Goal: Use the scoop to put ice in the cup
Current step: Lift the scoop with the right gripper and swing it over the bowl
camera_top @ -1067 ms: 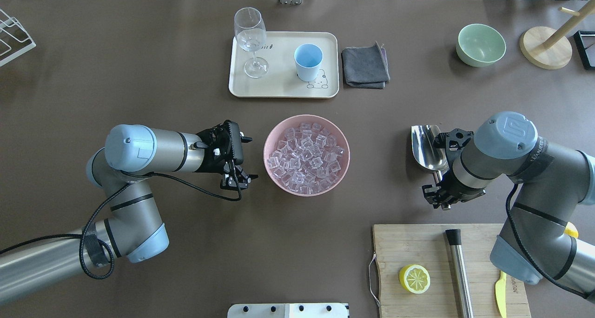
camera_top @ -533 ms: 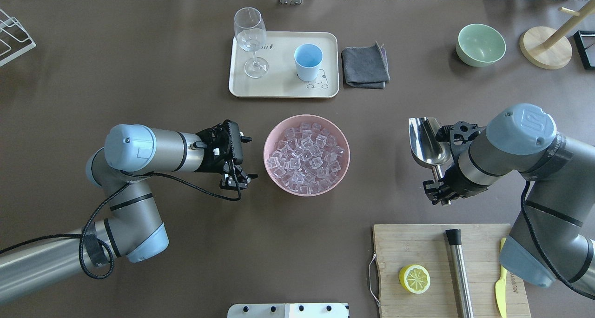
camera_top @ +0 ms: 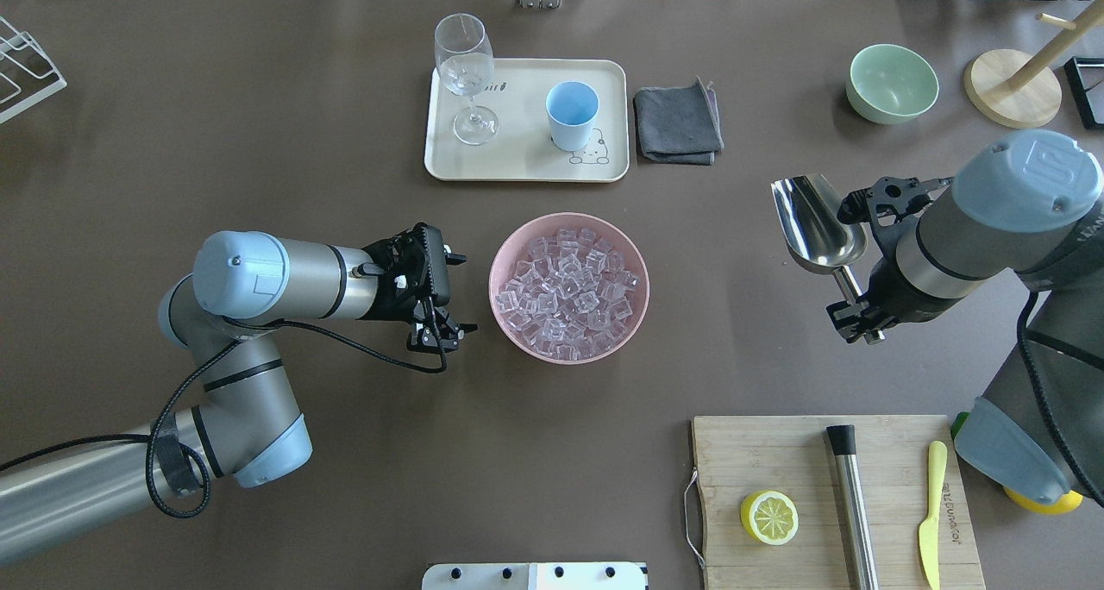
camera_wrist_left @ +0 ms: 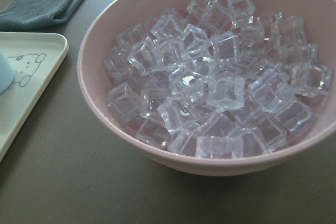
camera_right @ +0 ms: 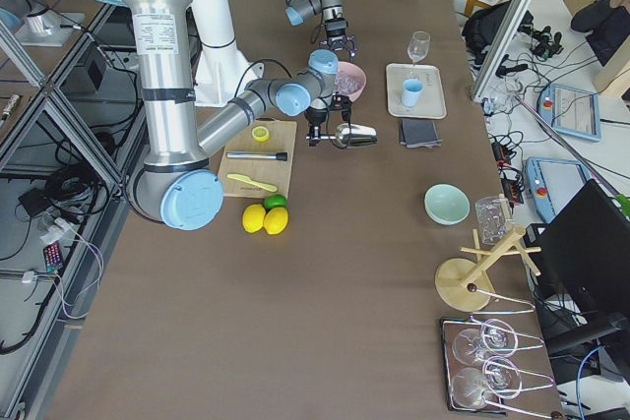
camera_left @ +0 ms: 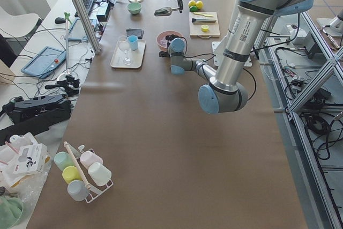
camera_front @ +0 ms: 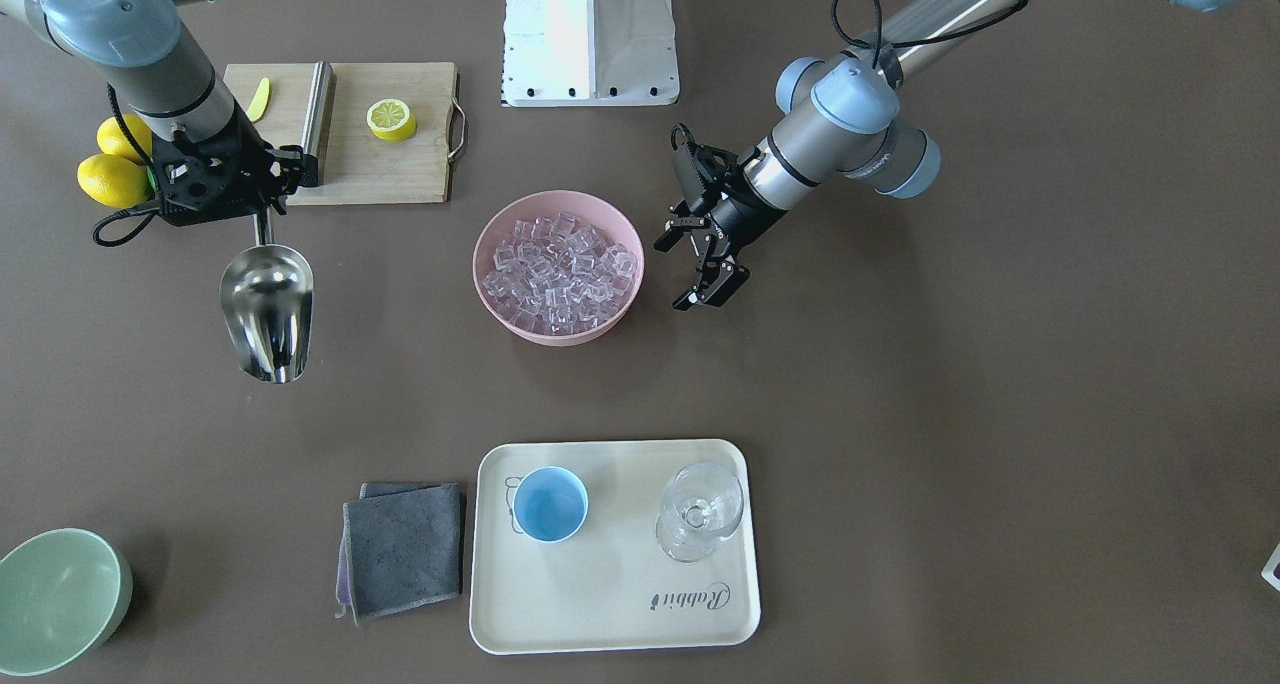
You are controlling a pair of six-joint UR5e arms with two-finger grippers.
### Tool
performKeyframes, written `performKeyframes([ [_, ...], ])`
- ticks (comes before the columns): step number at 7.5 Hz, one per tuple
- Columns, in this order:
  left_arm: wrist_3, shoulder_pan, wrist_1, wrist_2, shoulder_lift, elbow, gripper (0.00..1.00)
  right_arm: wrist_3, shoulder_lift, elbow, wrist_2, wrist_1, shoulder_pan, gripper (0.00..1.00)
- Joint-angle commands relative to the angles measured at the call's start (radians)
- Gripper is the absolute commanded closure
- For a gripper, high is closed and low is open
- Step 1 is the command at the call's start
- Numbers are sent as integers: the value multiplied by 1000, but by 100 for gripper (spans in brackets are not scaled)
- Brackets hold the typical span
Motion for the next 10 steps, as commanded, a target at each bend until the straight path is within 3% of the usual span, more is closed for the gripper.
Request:
performKeyframes([
  [1, 2, 0, -1, -2, 3, 0, 1, -265, 24, 41, -40, -128, 71, 100],
  [2, 2, 0, -2, -2, 3, 0, 1, -297, 31, 43, -25, -158, 74, 100],
  [3, 2, 0, -2, -2, 3, 0, 1, -520, 98, 40, 51, -347, 77, 100],
  [4, 2, 0, -2, -6, 3, 0, 1, -691, 213, 41, 70, -578, 79, 100],
  [8, 2, 0, -2, -28, 8, 0, 1, -690, 457, 30, 67, -896, 52, 100],
  [10, 2, -1, -4, -29, 9, 0, 1, -667, 647, -49, 67, -1118, -22, 100],
])
